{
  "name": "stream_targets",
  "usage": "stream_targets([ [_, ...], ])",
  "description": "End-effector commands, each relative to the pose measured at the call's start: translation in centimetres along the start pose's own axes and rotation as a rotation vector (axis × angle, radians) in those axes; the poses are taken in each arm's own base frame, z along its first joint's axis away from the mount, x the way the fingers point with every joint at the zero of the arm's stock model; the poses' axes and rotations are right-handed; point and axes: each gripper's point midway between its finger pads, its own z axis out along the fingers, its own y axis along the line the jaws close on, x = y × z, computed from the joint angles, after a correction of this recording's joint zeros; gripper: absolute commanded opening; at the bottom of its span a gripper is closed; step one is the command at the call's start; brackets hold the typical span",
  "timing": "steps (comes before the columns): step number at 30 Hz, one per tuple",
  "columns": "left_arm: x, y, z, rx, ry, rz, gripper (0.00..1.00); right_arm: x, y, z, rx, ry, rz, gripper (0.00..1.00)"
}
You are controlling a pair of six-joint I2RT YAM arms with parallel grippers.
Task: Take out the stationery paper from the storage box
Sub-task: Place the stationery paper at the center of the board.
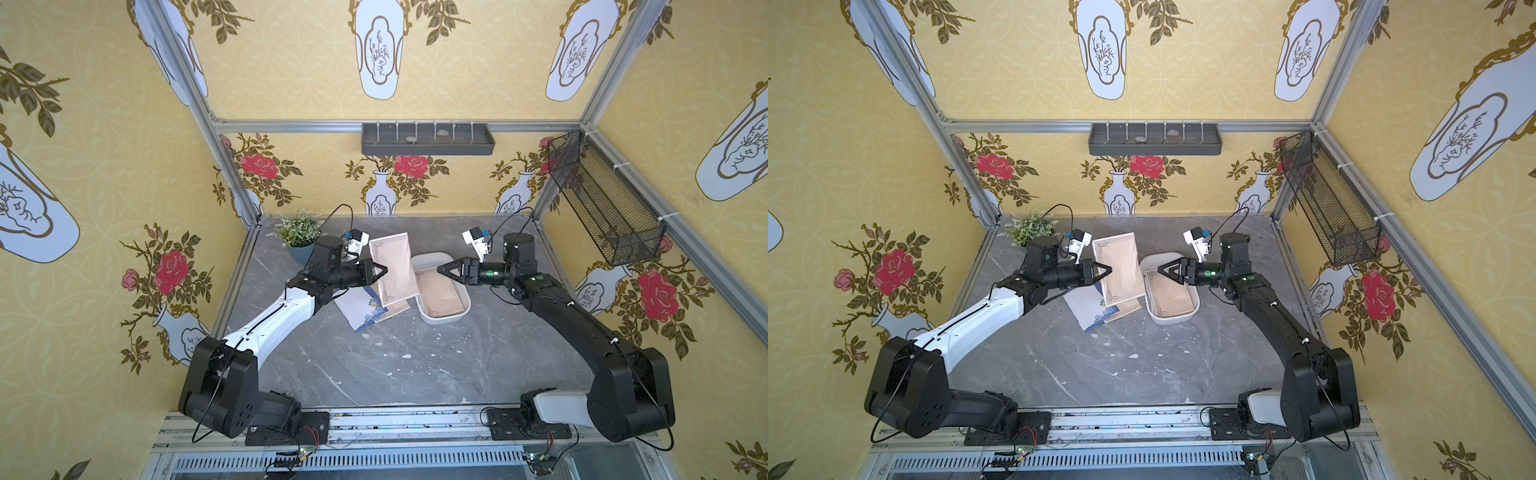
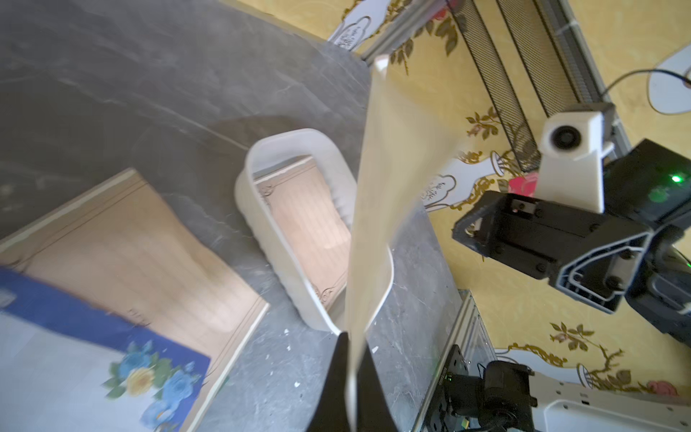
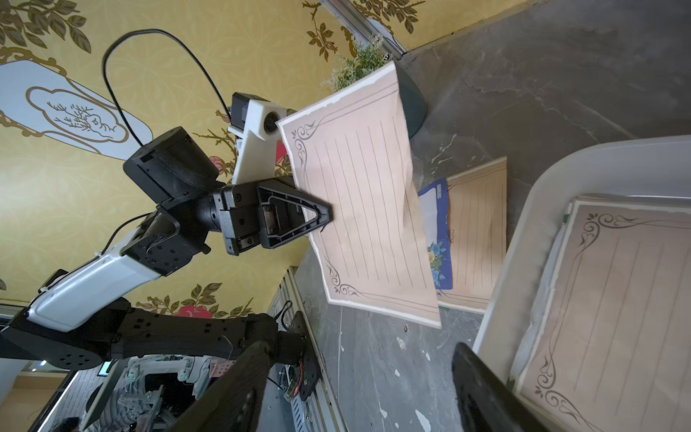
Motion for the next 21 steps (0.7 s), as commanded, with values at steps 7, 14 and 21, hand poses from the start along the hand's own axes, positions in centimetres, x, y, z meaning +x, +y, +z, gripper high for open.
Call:
stream_targets([
  [7, -0.7, 6.7, 1.5, -0.206, -0.008, -0.172, 0.0, -0.3, -2.6, 0.7, 0.087, -0.002, 0.028, 0.78],
  [14, 0.9, 11.1, 3.4, -0.323, 0.022, -0.243, 0.0, 0.3, -5.5, 1.3, 0.216, 0.034, 0.058, 0.78],
  [21, 2.1, 12.8, 4.1, -0.365, 0.055, -0.268, 0.0, 0.5, -7.0, 1.7, 0.256, 0.046, 0.079, 0.77],
])
